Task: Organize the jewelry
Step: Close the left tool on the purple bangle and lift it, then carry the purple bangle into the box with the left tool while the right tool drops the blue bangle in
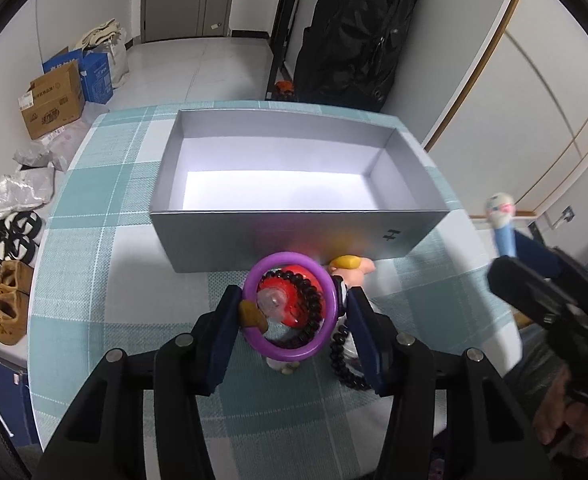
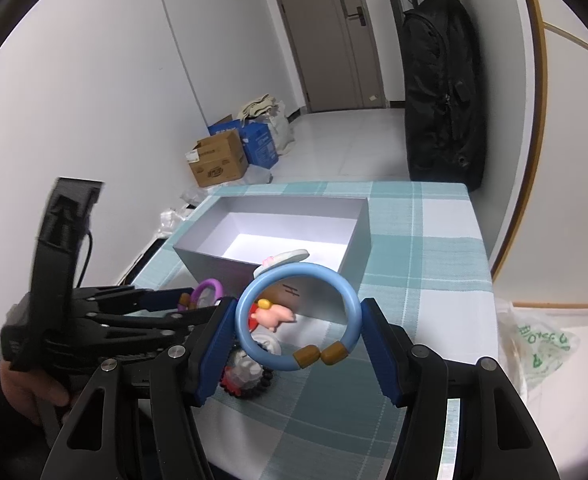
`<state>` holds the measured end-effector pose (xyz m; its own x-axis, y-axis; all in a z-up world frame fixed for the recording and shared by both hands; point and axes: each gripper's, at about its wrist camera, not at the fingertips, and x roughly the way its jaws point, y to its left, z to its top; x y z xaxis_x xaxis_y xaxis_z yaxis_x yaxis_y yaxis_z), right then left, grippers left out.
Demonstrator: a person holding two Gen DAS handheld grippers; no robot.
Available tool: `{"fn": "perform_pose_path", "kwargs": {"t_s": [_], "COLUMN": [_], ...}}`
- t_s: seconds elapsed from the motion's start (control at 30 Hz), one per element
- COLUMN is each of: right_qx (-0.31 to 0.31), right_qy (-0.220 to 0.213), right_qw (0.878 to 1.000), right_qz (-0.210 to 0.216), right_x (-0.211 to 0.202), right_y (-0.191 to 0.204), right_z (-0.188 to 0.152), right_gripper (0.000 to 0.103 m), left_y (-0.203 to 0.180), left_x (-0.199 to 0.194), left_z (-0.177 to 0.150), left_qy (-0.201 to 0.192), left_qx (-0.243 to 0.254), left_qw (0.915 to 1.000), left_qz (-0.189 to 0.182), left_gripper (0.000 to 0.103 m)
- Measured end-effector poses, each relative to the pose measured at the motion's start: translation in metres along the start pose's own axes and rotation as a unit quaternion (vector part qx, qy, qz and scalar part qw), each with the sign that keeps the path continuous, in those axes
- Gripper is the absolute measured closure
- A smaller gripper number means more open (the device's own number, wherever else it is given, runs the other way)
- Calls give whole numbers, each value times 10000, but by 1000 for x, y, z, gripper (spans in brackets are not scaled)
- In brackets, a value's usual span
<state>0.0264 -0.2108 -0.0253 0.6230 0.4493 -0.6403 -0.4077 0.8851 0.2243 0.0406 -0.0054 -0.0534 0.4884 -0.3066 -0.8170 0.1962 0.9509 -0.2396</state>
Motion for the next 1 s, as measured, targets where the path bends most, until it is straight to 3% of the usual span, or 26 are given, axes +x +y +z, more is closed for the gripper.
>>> {"fn": "perform_pose_path", "kwargs": {"t_s": [0.23,0.5,1.0], "right_qx": [-184,-209,-675], "right_qy": [-26,43,442], "right_qw": [9998,9995,9953], "right_qz": [69,244,529], "right_x": [1,12,72], "right_y": [12,11,10], "right_z": [6,35,64], "right_gripper": [42,42,42], "left_y": [5,24,43], "left_x": [-22,-29,12], "left_z": [7,43,82], "left_qy": [-322,-540,-169], "left_qx": [-182,-390,-437], "left_qw": [9989,9960,9941], "left_qz": [-302,-598,-974], "left_gripper": [56,56,56]}}
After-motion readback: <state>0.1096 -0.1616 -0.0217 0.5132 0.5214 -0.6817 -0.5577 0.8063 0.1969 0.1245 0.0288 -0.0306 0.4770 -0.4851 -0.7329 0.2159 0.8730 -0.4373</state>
